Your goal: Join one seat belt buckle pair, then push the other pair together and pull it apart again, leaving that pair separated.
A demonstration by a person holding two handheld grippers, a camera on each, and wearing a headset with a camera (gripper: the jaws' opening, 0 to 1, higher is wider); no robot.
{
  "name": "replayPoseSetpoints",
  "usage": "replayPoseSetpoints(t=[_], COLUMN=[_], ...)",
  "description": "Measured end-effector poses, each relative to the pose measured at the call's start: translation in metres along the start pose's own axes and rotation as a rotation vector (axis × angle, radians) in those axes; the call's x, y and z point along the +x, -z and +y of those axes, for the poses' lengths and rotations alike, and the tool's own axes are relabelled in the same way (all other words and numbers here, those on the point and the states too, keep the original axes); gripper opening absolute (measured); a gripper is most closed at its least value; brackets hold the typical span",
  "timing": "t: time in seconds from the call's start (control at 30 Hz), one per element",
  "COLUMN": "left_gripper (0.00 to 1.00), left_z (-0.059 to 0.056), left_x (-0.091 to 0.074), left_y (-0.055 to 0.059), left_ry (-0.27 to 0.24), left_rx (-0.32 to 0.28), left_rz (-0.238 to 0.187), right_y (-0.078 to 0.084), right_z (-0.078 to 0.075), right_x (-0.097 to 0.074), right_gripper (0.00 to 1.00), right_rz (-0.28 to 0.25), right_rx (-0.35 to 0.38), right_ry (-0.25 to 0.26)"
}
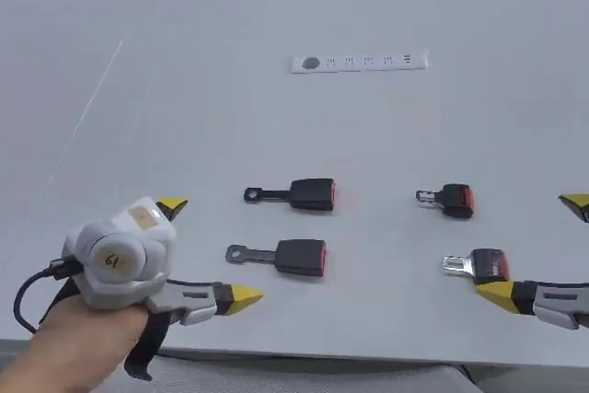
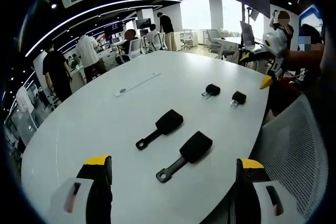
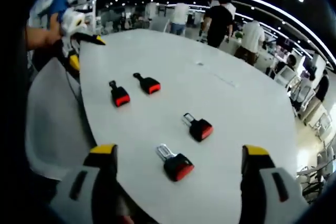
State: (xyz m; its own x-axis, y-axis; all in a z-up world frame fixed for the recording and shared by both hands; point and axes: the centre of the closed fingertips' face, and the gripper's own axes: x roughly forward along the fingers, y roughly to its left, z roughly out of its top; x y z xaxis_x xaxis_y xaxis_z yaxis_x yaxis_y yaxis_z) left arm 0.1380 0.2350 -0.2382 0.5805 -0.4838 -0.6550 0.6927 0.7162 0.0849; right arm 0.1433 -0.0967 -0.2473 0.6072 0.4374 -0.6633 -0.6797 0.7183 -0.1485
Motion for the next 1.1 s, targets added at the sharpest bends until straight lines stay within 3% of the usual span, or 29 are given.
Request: replayPoseSetpoints(t=[0.23,0.33,0.63,0.8,0.9,1.1], left_gripper=[1.0,1.0,1.0,1.0,1.0,1.0], left_z=[-0.003,-0.005,-0.007,-0.016,-0.018,-0.017], left_x=[-0.001,-0.001,0.001,0.003,0.004,0.005], left_y=[-0.001,0.003,0.008,0.005,0.003,0.005], left_ry=[0.004,0.006,0.013,0.042,0.045,0.045], left_rx=[-0.017,-0.01,-0.017,-0.02,-0.018,0.007], left_rz=[-0.026,-0.02,-0.018,-0.032,-0.032,-0.012], right_y=[0.003,0.006,0.006,0.006,0.006,0.002], right_z=[0.004,0.007,0.016,0.015,0.018,0.017], right_x=[0.001,0.001,0.002,0.002,0.002,0.002], right_gripper=[0.98,0.98,0.98,0.98,0.92,0.96], right_rz=[0.004,0.017,0.024,0.03,0.053,0.029], right_rx=[-0.007,0.013,-0.014,-0.008,-0.039,-0.027], right_ry=[-0.005,-0.011,-0.018,-0.019,-0.03,-0.03])
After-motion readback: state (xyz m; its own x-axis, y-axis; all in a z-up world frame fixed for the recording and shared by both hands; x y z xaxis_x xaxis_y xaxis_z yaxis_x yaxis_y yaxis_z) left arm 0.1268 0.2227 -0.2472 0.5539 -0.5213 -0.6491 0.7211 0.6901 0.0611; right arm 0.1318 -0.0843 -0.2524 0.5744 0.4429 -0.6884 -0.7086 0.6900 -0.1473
